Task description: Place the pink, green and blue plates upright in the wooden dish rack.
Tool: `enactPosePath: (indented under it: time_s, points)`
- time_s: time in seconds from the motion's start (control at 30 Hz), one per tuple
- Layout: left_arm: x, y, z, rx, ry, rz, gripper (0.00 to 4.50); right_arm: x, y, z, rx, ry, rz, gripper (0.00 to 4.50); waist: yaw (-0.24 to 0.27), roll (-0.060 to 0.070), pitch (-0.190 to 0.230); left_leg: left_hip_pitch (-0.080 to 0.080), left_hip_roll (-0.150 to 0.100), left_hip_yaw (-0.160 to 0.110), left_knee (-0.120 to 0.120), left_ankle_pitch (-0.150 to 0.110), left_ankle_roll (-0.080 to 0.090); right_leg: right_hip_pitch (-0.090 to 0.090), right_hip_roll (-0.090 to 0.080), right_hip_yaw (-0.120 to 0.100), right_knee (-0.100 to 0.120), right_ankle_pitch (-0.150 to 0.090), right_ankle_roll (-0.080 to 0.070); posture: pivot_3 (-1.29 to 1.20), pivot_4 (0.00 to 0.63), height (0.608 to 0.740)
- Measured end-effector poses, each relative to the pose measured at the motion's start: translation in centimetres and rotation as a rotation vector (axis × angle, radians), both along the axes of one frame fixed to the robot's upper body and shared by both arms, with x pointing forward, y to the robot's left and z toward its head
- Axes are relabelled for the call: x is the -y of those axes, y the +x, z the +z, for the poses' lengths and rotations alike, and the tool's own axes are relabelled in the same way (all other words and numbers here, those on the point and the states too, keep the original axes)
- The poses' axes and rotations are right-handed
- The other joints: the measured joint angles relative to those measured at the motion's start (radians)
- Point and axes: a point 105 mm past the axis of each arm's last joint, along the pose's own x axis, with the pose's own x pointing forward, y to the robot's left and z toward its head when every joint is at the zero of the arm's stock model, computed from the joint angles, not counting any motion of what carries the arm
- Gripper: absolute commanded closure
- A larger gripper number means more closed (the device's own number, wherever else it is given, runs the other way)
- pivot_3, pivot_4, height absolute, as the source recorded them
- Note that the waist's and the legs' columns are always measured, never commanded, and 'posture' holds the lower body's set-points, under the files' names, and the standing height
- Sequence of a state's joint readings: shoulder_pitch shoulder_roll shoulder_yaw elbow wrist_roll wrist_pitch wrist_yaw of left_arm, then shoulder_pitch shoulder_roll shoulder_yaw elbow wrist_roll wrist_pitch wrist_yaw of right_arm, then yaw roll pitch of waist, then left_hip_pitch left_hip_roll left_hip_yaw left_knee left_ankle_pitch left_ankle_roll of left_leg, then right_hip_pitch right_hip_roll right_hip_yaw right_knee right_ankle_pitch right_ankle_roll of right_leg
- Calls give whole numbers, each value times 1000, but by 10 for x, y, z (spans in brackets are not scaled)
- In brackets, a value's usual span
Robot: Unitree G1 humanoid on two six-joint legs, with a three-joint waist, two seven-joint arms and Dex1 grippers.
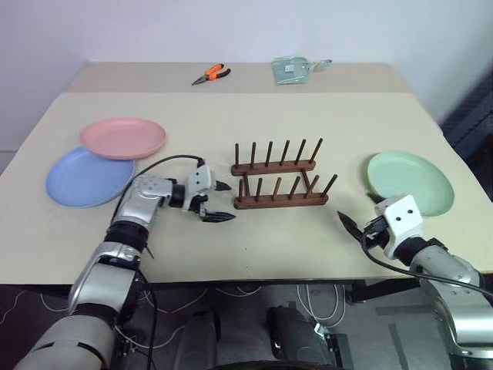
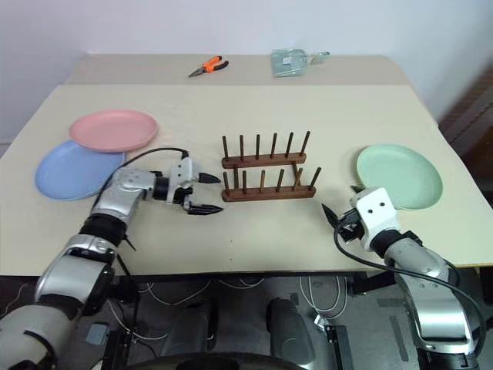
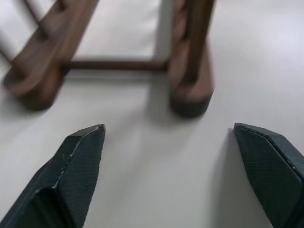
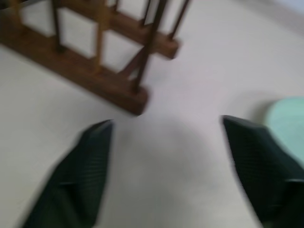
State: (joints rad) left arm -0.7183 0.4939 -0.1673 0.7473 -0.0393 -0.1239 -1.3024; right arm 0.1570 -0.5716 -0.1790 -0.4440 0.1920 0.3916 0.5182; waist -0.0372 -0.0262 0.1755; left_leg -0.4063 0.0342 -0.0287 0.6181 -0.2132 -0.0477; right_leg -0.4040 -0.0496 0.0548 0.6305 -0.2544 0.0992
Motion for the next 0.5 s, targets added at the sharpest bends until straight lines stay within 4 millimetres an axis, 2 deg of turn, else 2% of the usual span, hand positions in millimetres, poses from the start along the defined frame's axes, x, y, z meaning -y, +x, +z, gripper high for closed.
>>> enactPosePath:
  time_s: [0.03, 0.13, 0.17, 0.3, 0.5]
  points:
    - [-3, -4, 0, -16, -5, 0, 1250, -3, 0, -2, -13, -1, 15, 2842, -5, 0, -1, 0, 0, 0, 0, 0, 0, 0, 0, 0, 0, 0, 0, 0, 150, 732]
    - [-4, -20, -3, -61, -18, -20, 2806, -14, 0, -8, -44, -6, 52, 4448, -6, 2, -1, 0, 1, 0, -1, 0, 0, 0, 0, 0, 0, 0, 0, 0, 150, 732]
    - [1, -25, -4, -72, -27, -35, 3221, -17, 2, -8, -42, -11, 63, 4500, -4, 3, -2, 0, 0, 0, 0, 0, 0, 0, 0, 0, 0, 0, 0, 0, 150, 732]
    - [31, -32, -8, -74, -58, -68, 3221, -26, 10, -15, -64, -44, 84, 4500, 26, 4, -4, -1, -1, 0, 1, 0, 0, 1, -1, 0, -2, 0, 0, 0, 150, 732]
    - [55, -22, -12, -6, -84, 3, 3221, -26, 30, -31, -99, -106, 26, 4500, 47, 6, -6, -2, -2, 0, 8, 0, 0, 3, -2, 1, -2, 0, 0, 0, 150, 732]
